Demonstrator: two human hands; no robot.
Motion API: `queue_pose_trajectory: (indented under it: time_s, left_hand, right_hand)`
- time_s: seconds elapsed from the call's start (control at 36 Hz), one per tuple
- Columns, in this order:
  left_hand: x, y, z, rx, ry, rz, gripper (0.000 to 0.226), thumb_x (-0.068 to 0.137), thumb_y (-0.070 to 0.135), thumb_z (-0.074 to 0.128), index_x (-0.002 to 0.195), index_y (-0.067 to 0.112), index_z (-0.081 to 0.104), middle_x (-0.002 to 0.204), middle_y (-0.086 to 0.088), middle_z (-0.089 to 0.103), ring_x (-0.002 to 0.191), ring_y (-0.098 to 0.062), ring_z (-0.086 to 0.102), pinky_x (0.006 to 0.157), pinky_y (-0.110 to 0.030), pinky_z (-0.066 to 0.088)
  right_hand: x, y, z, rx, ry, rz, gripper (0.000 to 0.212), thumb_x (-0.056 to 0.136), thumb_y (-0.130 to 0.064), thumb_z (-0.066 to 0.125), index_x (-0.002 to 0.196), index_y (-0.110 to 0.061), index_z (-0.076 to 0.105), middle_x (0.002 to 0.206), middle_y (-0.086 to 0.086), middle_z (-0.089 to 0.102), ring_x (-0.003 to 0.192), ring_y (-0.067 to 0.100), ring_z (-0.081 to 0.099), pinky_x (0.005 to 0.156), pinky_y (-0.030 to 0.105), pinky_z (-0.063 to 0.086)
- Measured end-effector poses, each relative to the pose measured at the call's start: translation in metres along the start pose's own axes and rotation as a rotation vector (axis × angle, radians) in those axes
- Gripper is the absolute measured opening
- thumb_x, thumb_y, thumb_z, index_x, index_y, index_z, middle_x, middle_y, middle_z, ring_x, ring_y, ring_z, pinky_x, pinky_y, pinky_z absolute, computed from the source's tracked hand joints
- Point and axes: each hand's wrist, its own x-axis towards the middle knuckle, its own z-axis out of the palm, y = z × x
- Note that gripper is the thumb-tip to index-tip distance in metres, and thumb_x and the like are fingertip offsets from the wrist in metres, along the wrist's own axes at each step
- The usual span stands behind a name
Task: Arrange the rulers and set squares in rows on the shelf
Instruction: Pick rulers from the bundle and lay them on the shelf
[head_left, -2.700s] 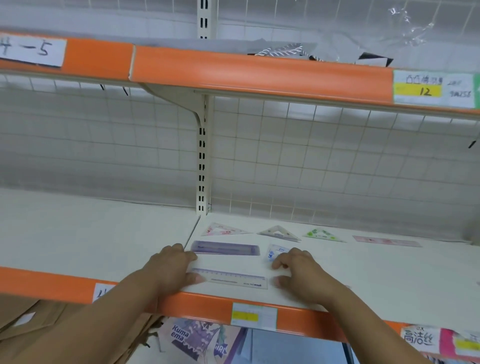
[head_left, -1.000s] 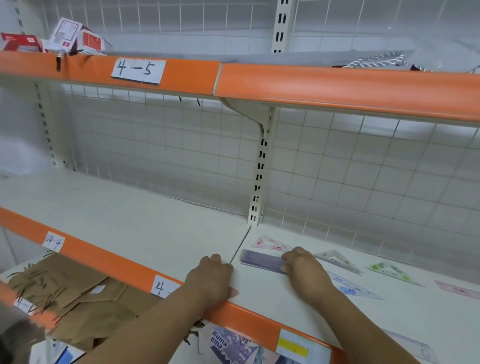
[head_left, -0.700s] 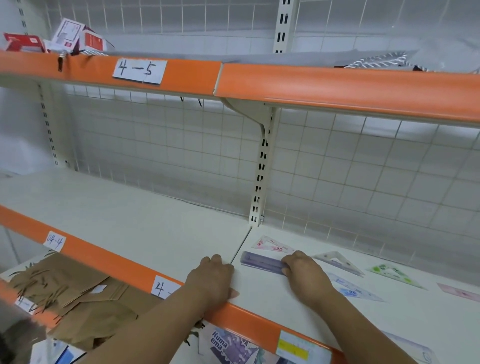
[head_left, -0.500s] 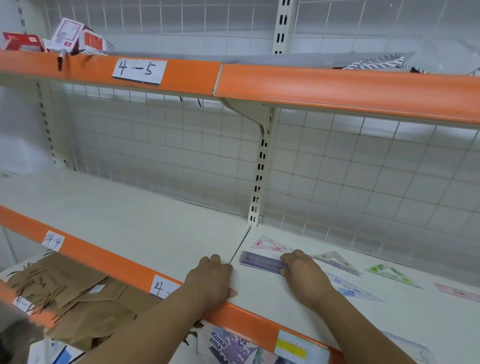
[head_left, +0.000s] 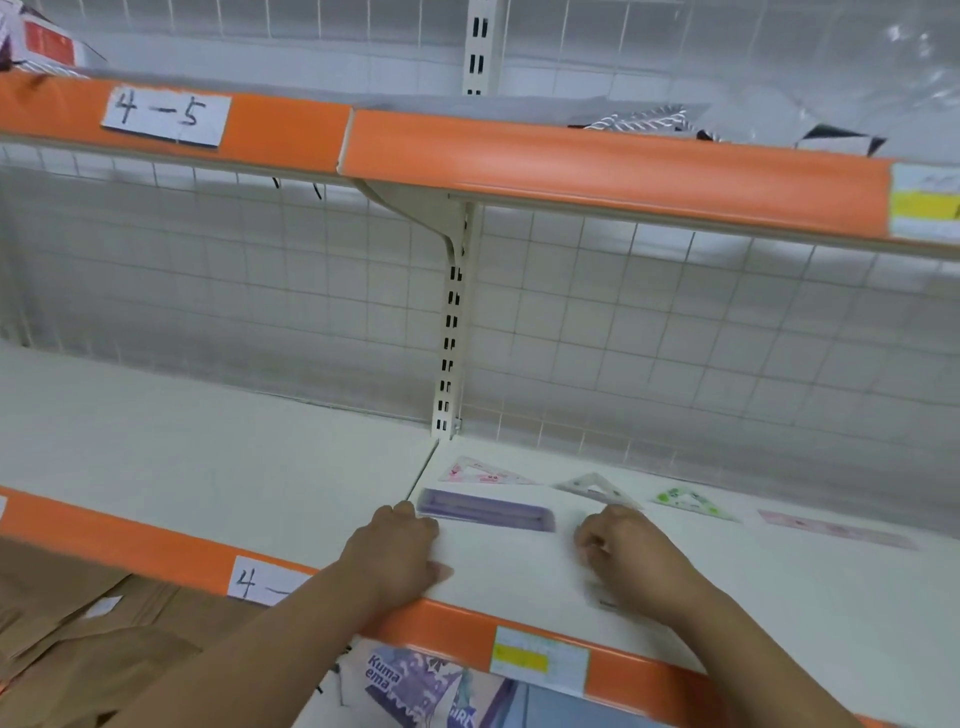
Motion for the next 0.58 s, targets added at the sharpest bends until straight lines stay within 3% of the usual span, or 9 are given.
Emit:
queue_pose_trajectory:
  time_s: [0.08, 0.17, 0.28, 0.36, 0.47, 0.58]
  left_hand:
    - [0.003, 0.011, 0.004, -0.013, -0.002, 0.042, 0.051, 0.092, 0.047, 0.052, 0.136, 0.020, 0.046, 0.141, -0.009, 0.036, 0.129, -0.026, 0.034, 0.104, -0.036, 0.038]
    - [0.006, 0.019, 0.008, -0.016, 0.001, 0.086, 0.049, 0.091, 0.048, 0.054, 0.131, 0.019, 0.050, 0.137, -0.008, 0.039, 0.128, -0.025, 0.036, 0.104, -0.036, 0.039]
    - [0.009, 0.030, 0.011, -0.016, -0.018, 0.126, 0.050, 0.092, 0.048, 0.053, 0.131, 0.017, 0.050, 0.133, -0.009, 0.039, 0.127, -0.025, 0.038, 0.103, -0.039, 0.040]
    - [0.010, 0.036, 0.012, -0.006, -0.021, 0.137, 0.047, 0.092, 0.047, 0.052, 0.129, 0.018, 0.051, 0.132, -0.009, 0.039, 0.126, -0.025, 0.039, 0.102, -0.039, 0.041]
    - [0.011, 0.037, 0.012, -0.010, -0.017, 0.144, 0.048, 0.093, 0.047, 0.052, 0.132, 0.019, 0.049, 0.133, -0.008, 0.038, 0.126, -0.024, 0.039, 0.101, -0.038, 0.041]
    - [0.009, 0.036, 0.012, -0.004, -0.018, 0.149, 0.049, 0.093, 0.048, 0.051, 0.133, 0.019, 0.048, 0.132, -0.007, 0.038, 0.123, -0.023, 0.041, 0.099, -0.038, 0.043]
  right_hand:
    - [-0.012, 0.011, -0.002, -0.014, -0.057, 0.057, 0.025, 0.088, -0.020, 0.049, 0.067, -0.034, 0.047, 0.085, -0.005, 0.049, 0.089, 0.017, 0.054, 0.079, 0.028, 0.043]
    - [-0.023, 0.021, -0.008, -0.038, -0.134, 0.118, 0.012, 0.086, -0.032, 0.059, 0.085, -0.035, 0.047, 0.092, -0.009, 0.043, 0.089, 0.010, 0.044, 0.078, 0.022, 0.036]
    - [-0.036, 0.035, -0.015, -0.028, -0.235, 0.232, 0.020, 0.084, -0.040, 0.063, 0.098, -0.036, 0.049, 0.102, -0.009, 0.043, 0.096, 0.010, 0.043, 0.086, 0.022, 0.038]
    - [-0.043, 0.044, -0.020, -0.056, -0.275, 0.283, 0.028, 0.085, -0.036, 0.063, 0.111, -0.031, 0.054, 0.104, -0.009, 0.042, 0.096, 0.010, 0.042, 0.082, 0.020, 0.034]
    - [-0.049, 0.048, -0.020, -0.044, -0.272, 0.316, 0.016, 0.085, -0.034, 0.064, 0.094, -0.031, 0.050, 0.103, -0.008, 0.045, 0.092, 0.009, 0.044, 0.076, 0.018, 0.033]
    - [-0.048, 0.045, -0.018, -0.021, -0.274, 0.312, 0.024, 0.084, -0.033, 0.065, 0.078, -0.036, 0.042, 0.101, -0.007, 0.046, 0.090, 0.010, 0.044, 0.064, 0.013, 0.032]
